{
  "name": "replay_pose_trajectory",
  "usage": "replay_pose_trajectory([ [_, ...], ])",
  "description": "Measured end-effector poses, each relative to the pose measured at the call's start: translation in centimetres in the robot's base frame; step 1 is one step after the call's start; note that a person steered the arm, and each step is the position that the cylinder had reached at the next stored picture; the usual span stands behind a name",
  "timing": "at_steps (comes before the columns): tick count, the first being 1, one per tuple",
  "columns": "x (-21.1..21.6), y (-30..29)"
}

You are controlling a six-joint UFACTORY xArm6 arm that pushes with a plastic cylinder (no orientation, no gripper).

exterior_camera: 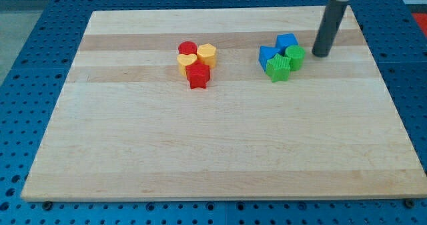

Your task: Move the blue cube and green circle towards the bottom right of the board

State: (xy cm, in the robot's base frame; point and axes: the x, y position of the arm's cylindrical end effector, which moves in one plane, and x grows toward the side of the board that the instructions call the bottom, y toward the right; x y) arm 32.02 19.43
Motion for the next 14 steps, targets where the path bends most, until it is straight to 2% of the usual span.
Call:
replay_pose_trajectory([
  [1, -4.3, -2.4],
  [2, -5.4, -7.4],
  [3, -5.0, -9.1],
  [5, -1.7, -8.3],
  [9, 0.2, -4.0],
  [14, 9.1, -2.9],
])
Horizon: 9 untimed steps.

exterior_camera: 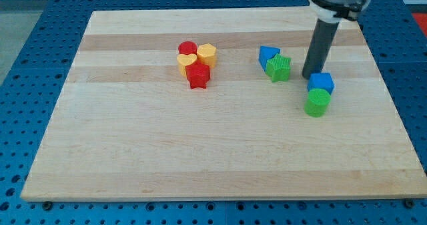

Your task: Move the blue cube and green circle towards the bottom right of the board

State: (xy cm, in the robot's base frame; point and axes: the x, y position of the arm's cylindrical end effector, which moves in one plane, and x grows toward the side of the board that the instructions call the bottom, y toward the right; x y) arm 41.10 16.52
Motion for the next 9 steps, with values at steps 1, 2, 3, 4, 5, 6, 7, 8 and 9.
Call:
replay_pose_trajectory([
  [1, 2.6, 0.0],
  [2, 4.8, 0.0],
  [3, 7.1, 0.0],
  [4, 8.2, 0.0],
  [5, 7.6, 0.0],
  [6, 7.1, 0.9],
  [7, 6.9, 3.9],
  [8, 5.7, 6.1],
  [9, 5.6, 8.2],
])
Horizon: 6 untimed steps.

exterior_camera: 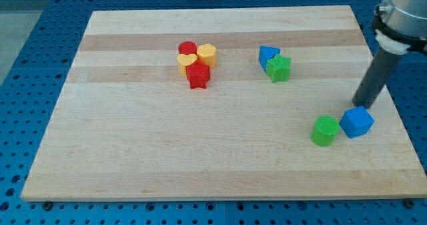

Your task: Move the blue cube and green circle towards the bottom right of the board

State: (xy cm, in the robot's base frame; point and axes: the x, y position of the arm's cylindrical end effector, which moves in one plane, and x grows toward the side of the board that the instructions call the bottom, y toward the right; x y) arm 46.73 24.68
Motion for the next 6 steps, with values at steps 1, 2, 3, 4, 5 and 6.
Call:
replay_pose_trajectory([
  [1, 1.0, 0.1],
  [2, 2.0, -2.3],
  [3, 1.3, -3.2],
  [4, 1.0, -3.4],
  [5, 1.1, -5.3],
  [6, 2.2, -5.7],
])
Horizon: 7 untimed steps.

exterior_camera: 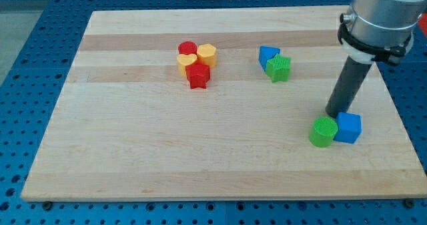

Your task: Move the blue cube and green circle towards the bottom right of the board

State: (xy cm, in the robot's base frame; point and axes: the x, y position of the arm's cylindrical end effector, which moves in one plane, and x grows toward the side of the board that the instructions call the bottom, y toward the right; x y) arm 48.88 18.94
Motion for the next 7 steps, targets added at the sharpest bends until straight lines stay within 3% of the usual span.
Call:
replay_pose_trajectory([
  [3, 2.2, 5.2],
  [5, 4.0, 4.6],
  [7, 2.0, 3.8],
])
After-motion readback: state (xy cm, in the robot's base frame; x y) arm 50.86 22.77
